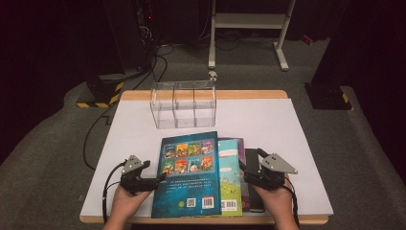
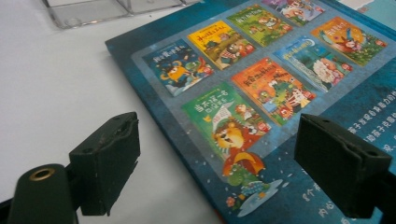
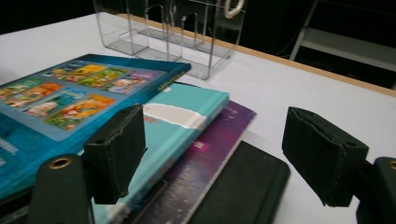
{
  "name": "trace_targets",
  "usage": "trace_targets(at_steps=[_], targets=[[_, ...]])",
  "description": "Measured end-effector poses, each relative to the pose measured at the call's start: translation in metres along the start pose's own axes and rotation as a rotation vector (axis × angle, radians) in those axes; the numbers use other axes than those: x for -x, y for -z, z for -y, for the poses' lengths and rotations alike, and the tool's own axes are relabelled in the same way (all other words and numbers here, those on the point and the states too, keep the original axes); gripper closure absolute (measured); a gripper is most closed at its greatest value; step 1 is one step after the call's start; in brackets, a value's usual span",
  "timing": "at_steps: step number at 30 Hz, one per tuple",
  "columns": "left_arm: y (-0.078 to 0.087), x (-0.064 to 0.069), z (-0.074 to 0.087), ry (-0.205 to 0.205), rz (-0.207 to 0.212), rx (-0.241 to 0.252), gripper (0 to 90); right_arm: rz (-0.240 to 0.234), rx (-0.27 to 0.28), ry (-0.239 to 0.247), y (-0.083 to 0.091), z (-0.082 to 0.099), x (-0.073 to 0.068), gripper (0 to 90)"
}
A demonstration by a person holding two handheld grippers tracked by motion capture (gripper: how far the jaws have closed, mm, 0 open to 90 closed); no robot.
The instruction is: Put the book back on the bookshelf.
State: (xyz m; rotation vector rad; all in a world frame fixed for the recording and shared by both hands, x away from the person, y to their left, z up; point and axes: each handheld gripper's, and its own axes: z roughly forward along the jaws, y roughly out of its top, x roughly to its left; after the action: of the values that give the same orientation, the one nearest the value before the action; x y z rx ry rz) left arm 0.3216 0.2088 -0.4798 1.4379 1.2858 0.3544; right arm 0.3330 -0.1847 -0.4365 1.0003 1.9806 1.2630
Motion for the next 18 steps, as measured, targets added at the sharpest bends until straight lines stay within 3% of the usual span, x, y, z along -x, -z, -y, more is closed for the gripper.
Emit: trace_targets(at_steps=[4, 10, 13, 18], targets=[[-0.006, 0.004, 0.006, -0.012, 0.005, -0.051, 14.0, -0.036, -0.002, 0.017, -0.001, -0.004, -0.01, 21.2], [-0.01, 0.01, 0.01, 0.011, 0.028, -0.069, 13.3, -0.081, -0.014, 0.032, -0.004, -0.007, -0.024, 20.1], [-0.011, 0.008, 0.011, -0.015, 0.005, -0.084, 11.9, -0.094, -0.015, 0.036, -0.005, -0.008, -0.028, 19.9], [-0.014, 0.008, 0.013, 0.007, -0.001, -0.107, 6.8, -0.103, -0.018, 0.032, -0.006, -0.008, -0.031, 19.6]])
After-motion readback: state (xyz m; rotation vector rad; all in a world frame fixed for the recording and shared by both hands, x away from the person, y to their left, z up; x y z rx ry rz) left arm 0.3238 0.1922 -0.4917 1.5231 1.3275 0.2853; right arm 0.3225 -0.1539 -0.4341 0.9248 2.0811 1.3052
